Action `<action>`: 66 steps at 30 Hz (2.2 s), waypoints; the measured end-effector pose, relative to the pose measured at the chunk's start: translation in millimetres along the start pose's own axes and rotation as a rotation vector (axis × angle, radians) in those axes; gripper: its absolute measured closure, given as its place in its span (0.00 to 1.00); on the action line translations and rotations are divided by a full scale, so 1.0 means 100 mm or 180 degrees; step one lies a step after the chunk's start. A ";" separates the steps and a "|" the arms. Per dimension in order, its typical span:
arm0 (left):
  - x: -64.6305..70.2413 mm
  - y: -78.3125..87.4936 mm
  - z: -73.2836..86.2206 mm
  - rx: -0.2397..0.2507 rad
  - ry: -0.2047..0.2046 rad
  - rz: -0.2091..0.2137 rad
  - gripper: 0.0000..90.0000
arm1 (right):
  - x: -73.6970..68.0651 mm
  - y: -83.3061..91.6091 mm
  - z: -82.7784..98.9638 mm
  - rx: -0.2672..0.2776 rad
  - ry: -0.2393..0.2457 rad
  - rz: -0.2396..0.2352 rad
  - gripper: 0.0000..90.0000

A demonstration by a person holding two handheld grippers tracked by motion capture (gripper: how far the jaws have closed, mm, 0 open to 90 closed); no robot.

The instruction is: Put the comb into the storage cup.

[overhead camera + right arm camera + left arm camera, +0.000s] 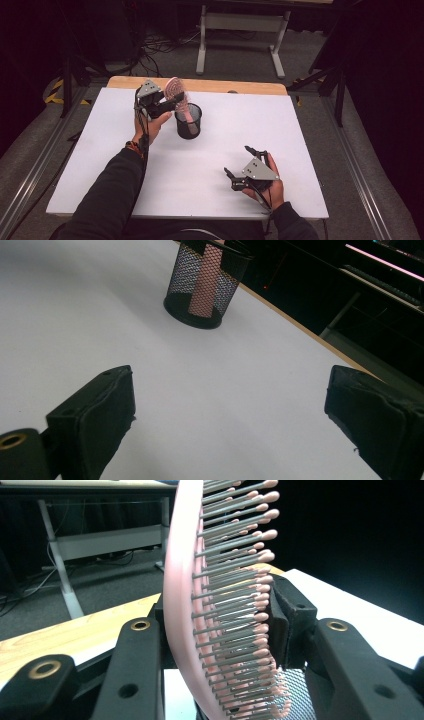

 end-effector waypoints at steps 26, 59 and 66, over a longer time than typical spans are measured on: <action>-0.23 0.04 0.11 -0.0015 0.0273 -0.0223 0.59 | 0.01 -0.01 0.01 -0.0061 0.0022 0.0015 0.08; -0.26 0.10 0.04 -0.0077 0.0072 -0.0214 0.58 | -0.02 -0.01 0.01 -0.0098 0.0123 0.0013 0.08; -0.28 0.12 0.03 -0.0092 0.0050 -0.0165 0.57 | -0.02 -0.01 0.01 -0.0100 0.0127 0.0012 0.08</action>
Point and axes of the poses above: each handheld gripper's, and its own axes: y roughly backward along the jaws, z roughly out of its underside, x roughly to its right, the point moved 3 cm from there along -y, roughly forward along the jaws, and after that the axes turned 1 degree about -y, right-handed, at the moved point
